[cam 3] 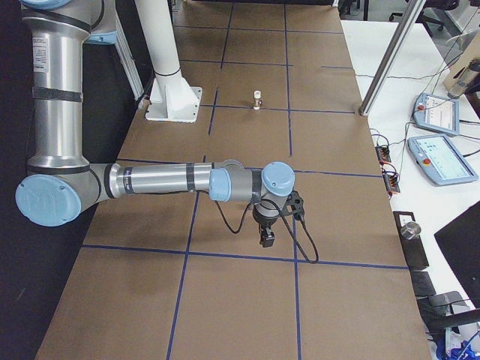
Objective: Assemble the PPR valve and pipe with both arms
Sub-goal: 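Move the right gripper down onto the chrome valve and grasp it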
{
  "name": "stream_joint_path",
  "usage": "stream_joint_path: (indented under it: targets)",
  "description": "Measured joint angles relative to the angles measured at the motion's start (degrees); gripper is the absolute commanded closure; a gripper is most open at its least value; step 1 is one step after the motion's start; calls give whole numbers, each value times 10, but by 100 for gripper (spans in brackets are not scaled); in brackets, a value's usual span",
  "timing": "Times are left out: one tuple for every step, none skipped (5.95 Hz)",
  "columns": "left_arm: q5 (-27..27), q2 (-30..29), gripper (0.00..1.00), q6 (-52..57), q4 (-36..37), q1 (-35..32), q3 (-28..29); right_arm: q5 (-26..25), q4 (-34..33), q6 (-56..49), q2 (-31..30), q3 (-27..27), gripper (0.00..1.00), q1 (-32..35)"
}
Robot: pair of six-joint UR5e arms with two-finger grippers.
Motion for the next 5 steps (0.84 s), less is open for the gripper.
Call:
stream_joint_path:
  targets:
    - [-1,4,0,-6,-1,-2,-3,-7,122,119,-23,-5,0,-50]
    - [-1,4,0,-9,-2,-2,-4,-29,236,240,-36,-12,0,-110]
    - [-1,5,0,-10,-3,-2,-4,-56,302,313,-38,-13,0,-161]
    - [-1,5,0,-11,-4,-2,-3,-71,328,338,-34,-9,0,-192]
    - [-1,5,0,-11,-4,-2,-3,-77,335,345,-30,-7,0,-213]
